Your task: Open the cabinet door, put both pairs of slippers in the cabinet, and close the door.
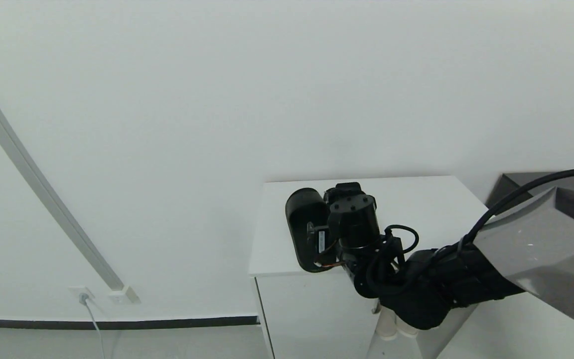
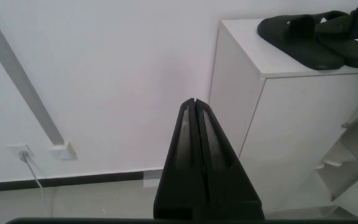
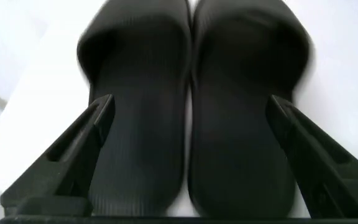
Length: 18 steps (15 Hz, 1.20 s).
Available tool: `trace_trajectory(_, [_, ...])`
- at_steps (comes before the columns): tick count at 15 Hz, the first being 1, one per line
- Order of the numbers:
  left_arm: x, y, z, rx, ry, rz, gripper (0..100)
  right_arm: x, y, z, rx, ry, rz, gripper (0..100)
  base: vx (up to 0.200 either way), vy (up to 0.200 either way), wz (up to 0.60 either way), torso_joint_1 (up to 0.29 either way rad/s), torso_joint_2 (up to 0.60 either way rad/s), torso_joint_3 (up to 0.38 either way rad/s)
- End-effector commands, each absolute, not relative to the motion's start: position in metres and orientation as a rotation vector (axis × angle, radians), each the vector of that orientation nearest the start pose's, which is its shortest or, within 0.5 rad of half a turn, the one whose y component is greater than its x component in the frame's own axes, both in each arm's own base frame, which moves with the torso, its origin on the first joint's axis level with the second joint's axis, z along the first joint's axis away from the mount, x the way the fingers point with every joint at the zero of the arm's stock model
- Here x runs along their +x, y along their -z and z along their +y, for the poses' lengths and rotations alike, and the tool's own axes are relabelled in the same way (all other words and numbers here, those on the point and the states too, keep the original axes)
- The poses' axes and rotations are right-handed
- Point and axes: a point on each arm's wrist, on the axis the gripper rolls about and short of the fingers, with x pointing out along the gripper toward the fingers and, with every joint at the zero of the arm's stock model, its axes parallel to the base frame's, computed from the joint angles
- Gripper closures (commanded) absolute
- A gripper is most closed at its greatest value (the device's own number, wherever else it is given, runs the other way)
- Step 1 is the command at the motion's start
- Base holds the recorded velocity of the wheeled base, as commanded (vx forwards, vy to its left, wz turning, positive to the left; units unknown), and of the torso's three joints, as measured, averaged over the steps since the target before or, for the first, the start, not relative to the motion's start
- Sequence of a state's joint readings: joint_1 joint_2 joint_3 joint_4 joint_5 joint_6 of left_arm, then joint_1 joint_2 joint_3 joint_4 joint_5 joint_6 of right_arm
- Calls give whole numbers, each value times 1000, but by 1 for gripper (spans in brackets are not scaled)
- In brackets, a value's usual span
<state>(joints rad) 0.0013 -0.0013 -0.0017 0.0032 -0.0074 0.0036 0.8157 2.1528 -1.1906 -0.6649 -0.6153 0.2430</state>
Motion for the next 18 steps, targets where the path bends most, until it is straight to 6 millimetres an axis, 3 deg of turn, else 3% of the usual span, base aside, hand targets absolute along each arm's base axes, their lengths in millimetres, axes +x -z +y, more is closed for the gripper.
trace_trajectory(1, [-23,-76,0,3,5,2,100,306,-107,302,33,-165,256,0,0,0,0,0,0,0])
trace_trajectory(9, [-23,-76,0,3,6,2,100,360,-90,312,38,-117,200,0,0,0,0,0,0,0])
trace_trajectory(16, [-23,-76,0,3,6,2,100,371,-93,312,48,-133,176,0,0,0,0,0,0,0])
trace_trajectory(17, [-23,-76,0,3,6,2,100,372,-93,311,48,-132,176,100,0,0,0,0,0,0])
trace_trajectory(18, [-23,-76,0,3,6,2,100,372,-92,311,46,-132,177,100,0,0,0,0,0,0])
